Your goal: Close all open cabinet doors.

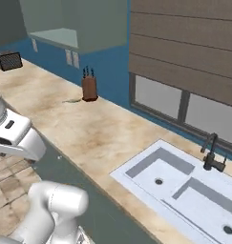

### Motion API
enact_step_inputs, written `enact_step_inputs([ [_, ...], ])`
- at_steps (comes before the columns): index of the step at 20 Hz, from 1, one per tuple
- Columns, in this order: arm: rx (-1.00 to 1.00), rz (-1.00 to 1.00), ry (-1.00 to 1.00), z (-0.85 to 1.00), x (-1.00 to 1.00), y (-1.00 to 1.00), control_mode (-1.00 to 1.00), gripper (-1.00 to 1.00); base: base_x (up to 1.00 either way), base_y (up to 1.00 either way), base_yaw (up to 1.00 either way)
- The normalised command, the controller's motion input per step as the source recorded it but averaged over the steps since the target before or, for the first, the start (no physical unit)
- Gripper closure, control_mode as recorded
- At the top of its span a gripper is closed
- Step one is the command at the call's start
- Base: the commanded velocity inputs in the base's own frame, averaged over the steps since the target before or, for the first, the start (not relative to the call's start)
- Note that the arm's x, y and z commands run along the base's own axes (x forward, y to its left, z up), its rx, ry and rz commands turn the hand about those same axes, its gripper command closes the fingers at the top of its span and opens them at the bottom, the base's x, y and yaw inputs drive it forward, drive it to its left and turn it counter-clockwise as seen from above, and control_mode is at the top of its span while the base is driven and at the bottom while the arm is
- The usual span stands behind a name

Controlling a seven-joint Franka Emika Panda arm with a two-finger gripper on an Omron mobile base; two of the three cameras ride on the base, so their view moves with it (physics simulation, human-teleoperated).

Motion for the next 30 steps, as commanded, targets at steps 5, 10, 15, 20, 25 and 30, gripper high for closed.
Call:
enact_step_inputs([
  [5,0.0,0.0,0.0,0.0,0.0,0.0,1.0,-1.0,-0.01,0.18,0.95],
  [10,0.0,0.0,0.0,0.0,0.0,0.0,1.0,-1.0,0.0,0.43,0.84],
  [15,0.0,0.0,0.0,0.0,0.0,0.0,1.0,-1.0,0.28,0.6,0.57],
  [20,0.0,0.0,0.0,0.0,0.0,0.0,1.0,-1.0,0.87,0.48,0.16],
  [25,0.0,0.0,0.0,0.0,0.0,0.0,1.0,-1.0,1.0,0.59,0.01],
  [30,0.0,0.0,0.0,0.0,0.0,0.0,1.0,-1.0,0.91,0.66,0.02],
])
